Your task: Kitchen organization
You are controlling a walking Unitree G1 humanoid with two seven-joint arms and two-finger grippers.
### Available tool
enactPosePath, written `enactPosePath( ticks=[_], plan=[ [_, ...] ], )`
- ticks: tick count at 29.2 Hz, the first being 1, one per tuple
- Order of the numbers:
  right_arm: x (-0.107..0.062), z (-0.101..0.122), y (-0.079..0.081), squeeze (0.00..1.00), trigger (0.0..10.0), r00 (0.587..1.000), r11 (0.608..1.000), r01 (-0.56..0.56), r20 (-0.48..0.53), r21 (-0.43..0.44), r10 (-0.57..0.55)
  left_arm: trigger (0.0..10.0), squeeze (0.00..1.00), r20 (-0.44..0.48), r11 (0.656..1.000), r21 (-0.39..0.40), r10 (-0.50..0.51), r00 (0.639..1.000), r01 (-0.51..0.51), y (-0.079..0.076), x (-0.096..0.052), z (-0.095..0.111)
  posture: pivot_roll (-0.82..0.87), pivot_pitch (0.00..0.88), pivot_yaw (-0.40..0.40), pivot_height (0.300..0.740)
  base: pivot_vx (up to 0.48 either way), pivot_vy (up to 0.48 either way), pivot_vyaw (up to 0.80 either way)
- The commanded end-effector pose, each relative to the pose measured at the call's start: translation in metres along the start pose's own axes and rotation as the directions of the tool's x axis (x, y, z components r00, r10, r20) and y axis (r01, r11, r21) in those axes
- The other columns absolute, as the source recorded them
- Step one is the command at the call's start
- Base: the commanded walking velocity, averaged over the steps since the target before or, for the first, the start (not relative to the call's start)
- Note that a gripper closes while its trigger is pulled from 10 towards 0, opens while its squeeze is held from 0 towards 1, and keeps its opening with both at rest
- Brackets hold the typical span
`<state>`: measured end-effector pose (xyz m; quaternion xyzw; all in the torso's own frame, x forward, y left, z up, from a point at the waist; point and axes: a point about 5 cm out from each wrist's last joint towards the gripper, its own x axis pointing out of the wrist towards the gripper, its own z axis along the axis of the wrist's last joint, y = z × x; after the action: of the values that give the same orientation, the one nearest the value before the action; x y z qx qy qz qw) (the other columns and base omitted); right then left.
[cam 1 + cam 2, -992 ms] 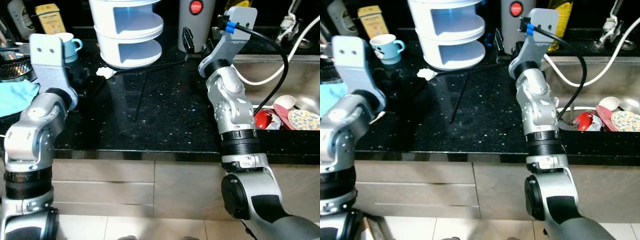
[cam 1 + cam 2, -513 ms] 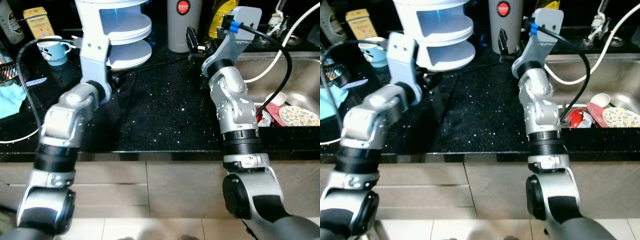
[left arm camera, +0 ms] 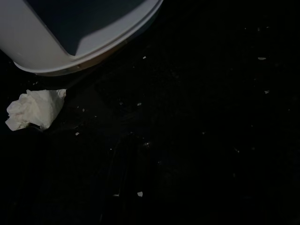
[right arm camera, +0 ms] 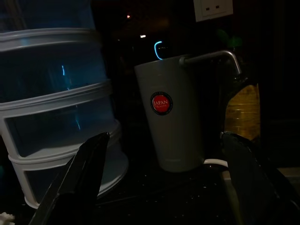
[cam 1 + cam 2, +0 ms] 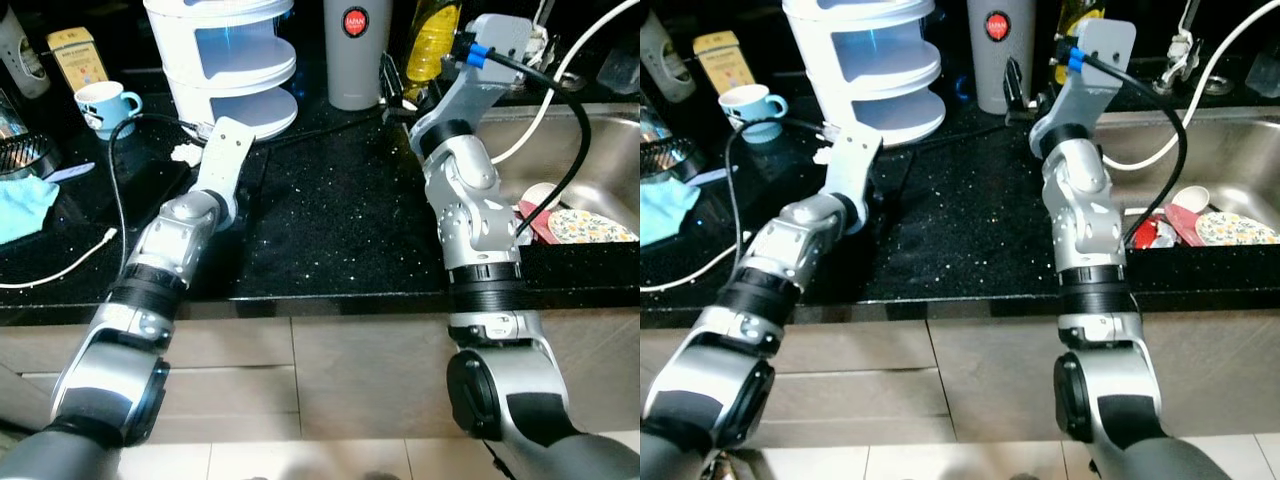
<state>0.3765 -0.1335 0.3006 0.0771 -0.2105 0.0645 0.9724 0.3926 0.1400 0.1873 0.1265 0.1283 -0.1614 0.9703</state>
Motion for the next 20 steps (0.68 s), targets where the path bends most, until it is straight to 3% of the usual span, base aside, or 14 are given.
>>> enactPosePath(
  ticks=[1, 2, 4, 6, 7, 8, 9, 10, 11, 15, 20],
  plan=[
    [0.002, 0.004, 0.007, 0.0, 10.0, 1.0, 1.0, -0.023, 0.014, -0.003, 0.023, 9.2, 0.0, -0.13, 0.998, -0.044, -0.041, 0.991, 0.036, -0.01, 0.005, -0.034, 0.05, 0.0, 0.056, 0.74, 0.0, 0.0, 0.0],
    [0.002, 0.004, 0.007, 0.0, 10.0, 1.0, 1.0, -0.023, 0.014, -0.003, 0.023, 9.2, 0.0, -0.13, 0.998, -0.044, -0.041, 0.991, 0.036, -0.01, 0.005, -0.034, 0.05, 0.0, 0.056, 0.74, 0.0, 0.0, 0.0],
    [0.003, 0.006, 0.008, 0.0, 10.0, 0.999, 1.0, -0.031, 0.02, -0.001, 0.031, 4.5, 0.0, -0.139, 0.995, -0.096, -0.044, 0.989, 0.031, -0.011, 0.005, -0.042, 0.06, 0.0, 0.049, 0.74, 0.0, 0.0, 0.0],
    [0.004, 0.006, 0.01, 0.0, 10.0, 0.999, 0.999, -0.037, 0.021, 0.002, 0.037, 4.9, 0.0, -0.118, 0.974, -0.225, -0.04, 0.992, 0.012, -0.011, 0.004, -0.045, 0.07, 0.0, 0.043, 0.74, 0.0, 0.0, 0.0],
    [0.004, 0.006, 0.01, 0.0, 10.0, 0.999, 0.999, -0.037, 0.021, 0.002, 0.037, 4.9, 0.0, -0.118, 0.974, -0.225, -0.04, 0.992, 0.012, -0.011, 0.004, -0.045, 0.07, 0.0, 0.043, 0.74, 0.0, 0.0, 0.0],
    [0.004, 0.005, 0.011, 0.0, 10.0, 0.999, 0.999, -0.04, 0.019, 0.005, 0.039, 4.2, 0.0, -0.105, 0.959, -0.284, -0.044, 0.993, 0.013, -0.011, 0.004, -0.046, 0.07, 0.0, 0.043, 0.74, 0.0, 0.0, 0.0],
    [0.004, 0.005, 0.012, 0.0, 10.0, 0.999, 0.999, -0.041, 0.017, 0.007, 0.041, 1.2, 0.0, -0.097, 0.943, -0.332, -0.048, 0.994, 0.013, -0.012, 0.004, -0.047, 0.07, 0.0, 0.041, 0.74, 0.0, 0.0, 0.0],
    [0.004, 0.005, 0.012, 0.0, 10.0, 0.999, 0.999, -0.041, 0.017, 0.007, 0.041, 1.2, 0.0, -0.097, 0.943, -0.332, -0.048, 0.994, 0.013, -0.012, 0.004, -0.047, 0.07, 0.0, 0.041, 0.74, 0.0, 0.0, 0.0],
    [0.004, 0.004, 0.013, 0.0, 10.0, 0.999, 0.999, -0.044, 0.015, 0.01, 0.043, 0.0, 0.0, -0.099, 0.929, -0.37, -0.053, 0.994, 0.012, -0.013, 0.004, -0.052, 0.07, 0.0, 0.042, 0.74, 0.0, 0.0, 0.0],
    [0.003, 0.004, 0.015, 0.0, 10.0, 0.999, 0.999, -0.047, 0.014, 0.012, 0.047, 0.0, 0.0, -0.121, 0.922, -0.386, -0.047, 0.991, -0.004, -0.015, 0.001, -0.062, 0.06, 0.0, 0.05, 0.74, 0.0, 0.0, 0.0],
    [0.002, 0.004, 0.007, 0.0, 10.0, 1.0, 1.0, -0.025, 0.012, 0.006, 0.025, 0.0, 0.0, -0.156, 0.956, -0.288, 0.012, 0.988, -0.058, -0.012, -0.002, -0.071, 0.05, 0.0, 0.062, 0.74, 0.0, 0.0, 0.0]
  ],
)
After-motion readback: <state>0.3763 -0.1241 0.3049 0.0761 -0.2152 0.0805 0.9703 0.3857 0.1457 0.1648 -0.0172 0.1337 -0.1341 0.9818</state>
